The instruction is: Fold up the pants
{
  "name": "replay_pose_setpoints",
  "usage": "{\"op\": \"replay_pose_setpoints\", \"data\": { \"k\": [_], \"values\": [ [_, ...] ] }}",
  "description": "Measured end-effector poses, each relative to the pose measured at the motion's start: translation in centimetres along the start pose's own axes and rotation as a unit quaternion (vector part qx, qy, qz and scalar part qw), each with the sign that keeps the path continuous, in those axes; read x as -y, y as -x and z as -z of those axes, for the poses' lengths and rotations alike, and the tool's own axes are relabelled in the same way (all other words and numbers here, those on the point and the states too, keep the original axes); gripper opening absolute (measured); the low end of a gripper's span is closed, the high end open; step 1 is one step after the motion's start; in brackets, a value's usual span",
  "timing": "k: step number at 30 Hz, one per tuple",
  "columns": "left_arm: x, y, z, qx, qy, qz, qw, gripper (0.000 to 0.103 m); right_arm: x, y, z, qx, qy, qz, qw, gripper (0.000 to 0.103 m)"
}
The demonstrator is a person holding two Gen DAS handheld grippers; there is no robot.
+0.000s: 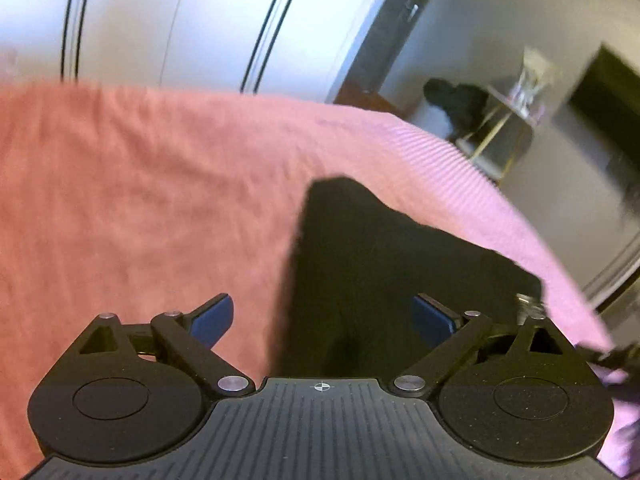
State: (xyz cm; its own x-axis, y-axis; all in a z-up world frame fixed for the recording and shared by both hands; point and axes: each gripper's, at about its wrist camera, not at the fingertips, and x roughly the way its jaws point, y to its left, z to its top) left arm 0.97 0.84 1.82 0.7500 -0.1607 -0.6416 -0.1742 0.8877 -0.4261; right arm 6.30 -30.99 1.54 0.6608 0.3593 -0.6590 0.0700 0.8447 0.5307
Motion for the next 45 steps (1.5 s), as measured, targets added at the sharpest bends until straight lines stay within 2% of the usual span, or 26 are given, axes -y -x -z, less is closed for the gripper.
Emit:
{"op": "replay_pose_setpoints", "data": {
  "k": [5, 8, 10, 12, 15, 18, 20, 24, 25, 26, 28, 30, 32, 34, 36, 37, 39, 43, 45],
  "values": [
    [-1.0, 1.2, 5.1, -0.004, 0.086, 0.022, 0.9960, 0.100, 2.4, 0.3, 4.0, -0.010, -0.094, 0.004, 0.995, 0.056],
    [-0.7, 0.6, 5.5, -0.011, 0.053, 0.001, 0.9985, 0.100, 3.4, 0.5, 5.9, -0.011, -0.122, 0.022, 0.992, 0.055],
    [-0.6, 0.6, 5.5, -0.007, 0.047, -0.004, 0.9989, 0.100, 4.5, -0.5, 6.0, -0.010, -0.144, 0.004, 0.990, 0.055],
    [-0.8, 0.7, 5.5, -0.010, 0.055, -0.005, 0.9984, 0.100, 5.0, -1.2, 6.0, -0.011, -0.168, 0.006, 0.986, 0.055],
    [-1.2, 0.7, 5.9, -0.010, 0.058, -0.015, 0.9982, 0.100, 5.7, -1.3, 6.2, 0.002, -0.202, -0.027, 0.979, 0.058],
    [-1.3, 0.3, 6.1, -0.015, 0.056, -0.020, 0.9981, 0.100, 5.7, -1.4, 6.2, 0.010, -0.217, -0.043, 0.975, 0.050],
    [-1.3, 0.0, 6.2, -0.016, 0.053, -0.023, 0.9982, 0.100, 5.9, -2.2, 6.2, 0.009, -0.228, -0.055, 0.972, 0.050],
    [-1.2, -0.2, 6.3, -0.016, 0.039, -0.032, 0.9986, 0.100, 7.2, -4.6, 6.3, -0.002, -0.285, -0.101, 0.953, 0.051],
    [-1.2, -0.2, 6.4, -0.017, 0.038, -0.034, 0.9986, 0.100, 7.3, -4.8, 6.2, -0.002, -0.294, -0.102, 0.950, 0.049],
    [-1.2, -0.2, 6.4, -0.016, 0.037, -0.038, 0.9985, 0.100, 7.2, -4.8, 6.1, -0.002, -0.291, -0.095, 0.952, 0.040],
    [-1.3, -0.2, 6.4, -0.013, 0.035, -0.045, 0.9983, 0.100, 5.9, -4.5, 5.8, 0.001, -0.242, -0.062, 0.968, 0.031],
    [-1.5, -0.1, 6.4, -0.004, 0.035, -0.052, 0.9980, 0.100, 3.1, -3.7, 5.2, 0.016, -0.150, -0.017, 0.988, 0.027],
    [-1.6, 0.4, 6.3, 0.011, 0.038, -0.055, 0.9977, 0.100, 0.6, -2.7, 4.9, 0.037, -0.083, 0.009, 0.996, 0.025],
    [-1.7, 1.2, 6.2, 0.038, 0.036, -0.058, 0.9970, 0.100, -0.9, -1.5, 4.8, 0.061, -0.043, 0.023, 0.997, 0.024],
    [-1.6, 1.7, 6.1, 0.060, 0.031, -0.061, 0.9959, 0.101, -2.1, -1.3, 5.0, 0.068, 0.018, 0.075, 0.995, 0.024],
    [-1.6, 1.7, 6.1, 0.061, 0.026, -0.062, 0.9958, 0.101, -2.4, -1.9, 5.1, 0.058, 0.041, 0.103, 0.992, 0.025],
    [-1.3, 1.0, 6.1, 0.048, 0.012, -0.063, 0.9968, 0.101, -2.5, -3.2, 6.0, 0.033, 0.077, 0.144, 0.986, 0.026],
    [-0.7, 0.0, 6.4, 0.032, -0.015, -0.063, 0.9974, 0.101, -4.0, -4.0, 7.3, 0.044, 0.148, 0.179, 0.972, 0.027],
    [-0.6, -0.5, 6.5, 0.020, -0.025, -0.060, 0.9977, 0.101, -4.0, -3.9, 7.4, 0.047, 0.154, 0.181, 0.970, 0.029]
  ]
}}
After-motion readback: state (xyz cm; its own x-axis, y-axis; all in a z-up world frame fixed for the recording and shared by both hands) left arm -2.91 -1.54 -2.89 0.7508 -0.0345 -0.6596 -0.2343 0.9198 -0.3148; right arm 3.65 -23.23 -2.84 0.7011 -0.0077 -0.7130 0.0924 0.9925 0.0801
